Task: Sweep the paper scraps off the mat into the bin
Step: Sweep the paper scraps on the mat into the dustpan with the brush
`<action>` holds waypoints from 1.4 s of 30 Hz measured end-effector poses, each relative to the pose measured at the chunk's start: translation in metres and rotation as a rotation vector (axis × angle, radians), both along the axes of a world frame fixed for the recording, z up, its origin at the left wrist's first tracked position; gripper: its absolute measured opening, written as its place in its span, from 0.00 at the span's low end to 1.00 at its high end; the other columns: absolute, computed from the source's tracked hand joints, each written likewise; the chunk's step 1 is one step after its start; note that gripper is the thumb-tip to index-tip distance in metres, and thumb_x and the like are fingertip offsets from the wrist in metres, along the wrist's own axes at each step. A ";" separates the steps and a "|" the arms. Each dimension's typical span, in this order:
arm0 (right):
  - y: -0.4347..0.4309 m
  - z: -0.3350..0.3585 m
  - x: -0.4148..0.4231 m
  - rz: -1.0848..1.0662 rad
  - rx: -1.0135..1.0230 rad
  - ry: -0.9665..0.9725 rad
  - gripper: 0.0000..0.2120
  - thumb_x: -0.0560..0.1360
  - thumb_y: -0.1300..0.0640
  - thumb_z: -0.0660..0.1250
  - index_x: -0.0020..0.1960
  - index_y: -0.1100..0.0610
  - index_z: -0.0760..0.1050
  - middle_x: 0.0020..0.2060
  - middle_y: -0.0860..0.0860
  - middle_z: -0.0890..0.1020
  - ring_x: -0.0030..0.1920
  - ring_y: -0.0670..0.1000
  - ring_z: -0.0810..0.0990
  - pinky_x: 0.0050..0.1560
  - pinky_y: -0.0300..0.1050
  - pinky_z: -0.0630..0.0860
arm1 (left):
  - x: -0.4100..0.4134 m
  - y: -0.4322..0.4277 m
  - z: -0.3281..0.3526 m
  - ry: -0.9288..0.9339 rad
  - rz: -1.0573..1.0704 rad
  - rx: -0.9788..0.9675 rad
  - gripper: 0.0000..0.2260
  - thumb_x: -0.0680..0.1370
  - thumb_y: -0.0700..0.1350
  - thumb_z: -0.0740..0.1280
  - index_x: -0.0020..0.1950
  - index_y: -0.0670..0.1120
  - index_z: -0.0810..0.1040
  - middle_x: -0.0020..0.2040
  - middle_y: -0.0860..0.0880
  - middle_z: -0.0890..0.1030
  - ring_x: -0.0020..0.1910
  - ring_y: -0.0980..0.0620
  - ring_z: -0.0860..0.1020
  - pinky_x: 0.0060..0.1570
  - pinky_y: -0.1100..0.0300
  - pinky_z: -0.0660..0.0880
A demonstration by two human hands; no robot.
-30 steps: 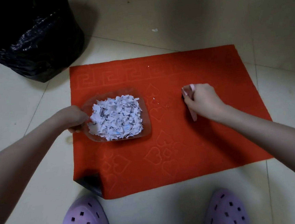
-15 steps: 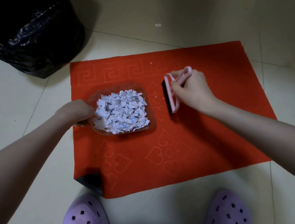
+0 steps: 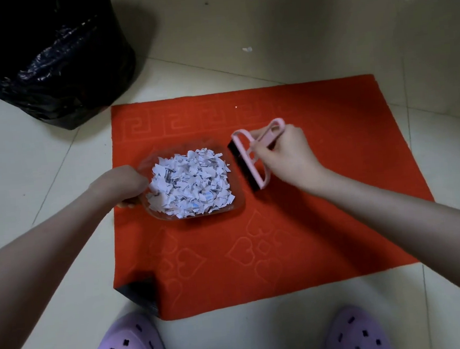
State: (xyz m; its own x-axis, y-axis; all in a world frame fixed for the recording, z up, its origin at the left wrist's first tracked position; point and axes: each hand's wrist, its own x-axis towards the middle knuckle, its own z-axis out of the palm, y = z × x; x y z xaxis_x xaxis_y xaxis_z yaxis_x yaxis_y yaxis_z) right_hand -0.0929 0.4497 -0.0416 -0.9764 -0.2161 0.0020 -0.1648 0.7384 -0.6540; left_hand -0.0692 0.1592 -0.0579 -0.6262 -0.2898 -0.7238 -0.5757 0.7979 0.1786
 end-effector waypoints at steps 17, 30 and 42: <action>0.002 0.002 0.019 -0.016 -0.067 0.039 0.12 0.76 0.59 0.64 0.57 0.54 0.82 0.42 0.51 0.86 0.33 0.50 0.81 0.34 0.39 0.74 | 0.000 -0.001 0.001 0.032 0.030 0.024 0.15 0.75 0.36 0.59 0.28 0.37 0.74 0.17 0.44 0.74 0.22 0.45 0.73 0.29 0.59 0.71; 0.002 -0.007 0.047 0.118 0.077 -0.105 0.12 0.77 0.55 0.62 0.51 0.58 0.82 0.42 0.54 0.85 0.33 0.45 0.80 0.38 0.43 0.72 | 0.001 0.001 0.004 0.028 -0.015 -0.011 0.15 0.75 0.38 0.61 0.28 0.37 0.73 0.18 0.44 0.73 0.20 0.46 0.72 0.25 0.61 0.68; 0.012 -0.003 0.039 0.108 0.335 -0.057 0.15 0.80 0.55 0.59 0.35 0.56 0.66 0.38 0.61 0.81 0.43 0.63 0.79 0.45 0.50 0.70 | 0.001 -0.002 0.003 0.032 -0.005 -0.024 0.14 0.75 0.39 0.60 0.31 0.37 0.75 0.19 0.44 0.75 0.19 0.47 0.73 0.25 0.63 0.69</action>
